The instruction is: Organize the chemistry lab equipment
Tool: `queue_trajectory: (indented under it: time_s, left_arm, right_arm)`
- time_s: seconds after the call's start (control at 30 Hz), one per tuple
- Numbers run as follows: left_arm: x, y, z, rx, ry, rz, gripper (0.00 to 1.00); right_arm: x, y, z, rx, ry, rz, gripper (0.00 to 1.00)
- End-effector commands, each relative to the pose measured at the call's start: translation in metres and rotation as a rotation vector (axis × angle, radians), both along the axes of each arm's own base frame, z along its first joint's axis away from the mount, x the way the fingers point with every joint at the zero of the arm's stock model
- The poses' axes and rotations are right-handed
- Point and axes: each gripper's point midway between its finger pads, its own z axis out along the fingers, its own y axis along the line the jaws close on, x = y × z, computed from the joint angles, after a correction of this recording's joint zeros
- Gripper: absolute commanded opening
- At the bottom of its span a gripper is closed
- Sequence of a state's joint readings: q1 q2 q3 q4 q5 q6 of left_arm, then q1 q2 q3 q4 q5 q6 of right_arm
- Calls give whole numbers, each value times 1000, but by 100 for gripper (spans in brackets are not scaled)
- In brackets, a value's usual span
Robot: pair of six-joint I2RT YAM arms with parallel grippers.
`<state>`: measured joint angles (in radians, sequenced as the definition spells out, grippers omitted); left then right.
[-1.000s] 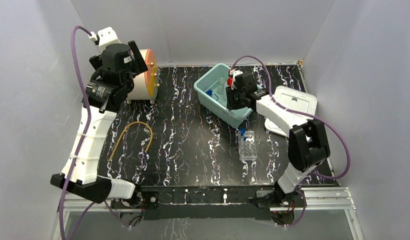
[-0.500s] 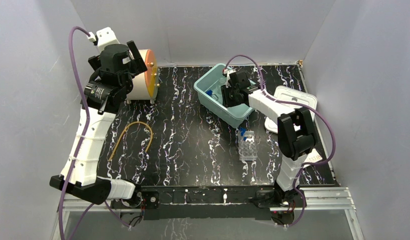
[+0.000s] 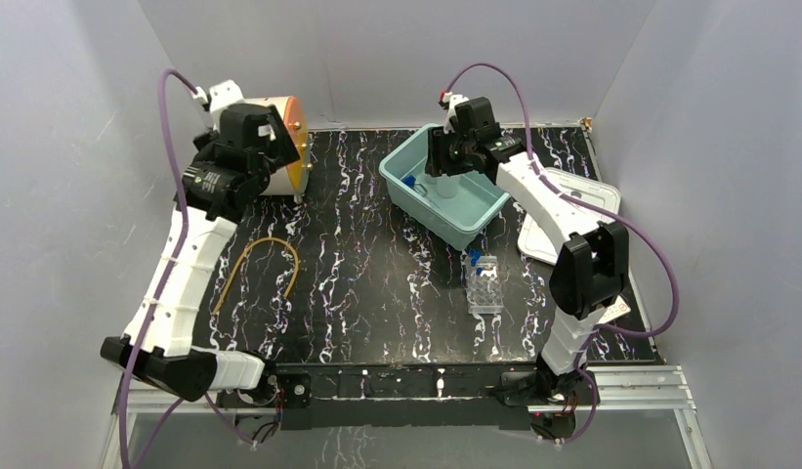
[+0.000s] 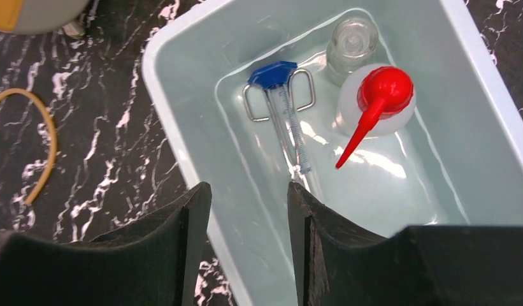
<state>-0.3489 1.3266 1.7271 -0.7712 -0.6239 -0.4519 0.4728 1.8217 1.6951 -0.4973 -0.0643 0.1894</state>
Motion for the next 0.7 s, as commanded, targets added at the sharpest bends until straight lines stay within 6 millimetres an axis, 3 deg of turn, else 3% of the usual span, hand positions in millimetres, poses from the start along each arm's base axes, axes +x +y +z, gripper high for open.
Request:
queue_trajectory:
  time_s: [0.0,0.17,0.27,0.37,0.43,0.57,0.67]
  left_arm:
    - [-22,-9,-61,-91,170,-2,97]
    - [-44,2,-155,-177,403,60,98]
    - [-51,7,-194,-263,481,76,98]
    - [-51,6,-225,-298,537,66,95]
    - [-48,4,-245,-331,570,52,87]
    - [-30,-2,-264,-335,573,4,71]
    - [-26,-7,-282,-344,617,-11,65]
  right_arm:
    - [-24,12,41,88,-3,25,57]
    - [-42,48,54,145,-27,97,57]
    - [-54,71,52,164,-23,143,57]
    - [-65,89,45,168,-9,179,57]
    - [-70,97,40,170,4,199,57]
    - [-75,105,32,162,24,222,57]
    - [-76,107,30,160,28,230,57]
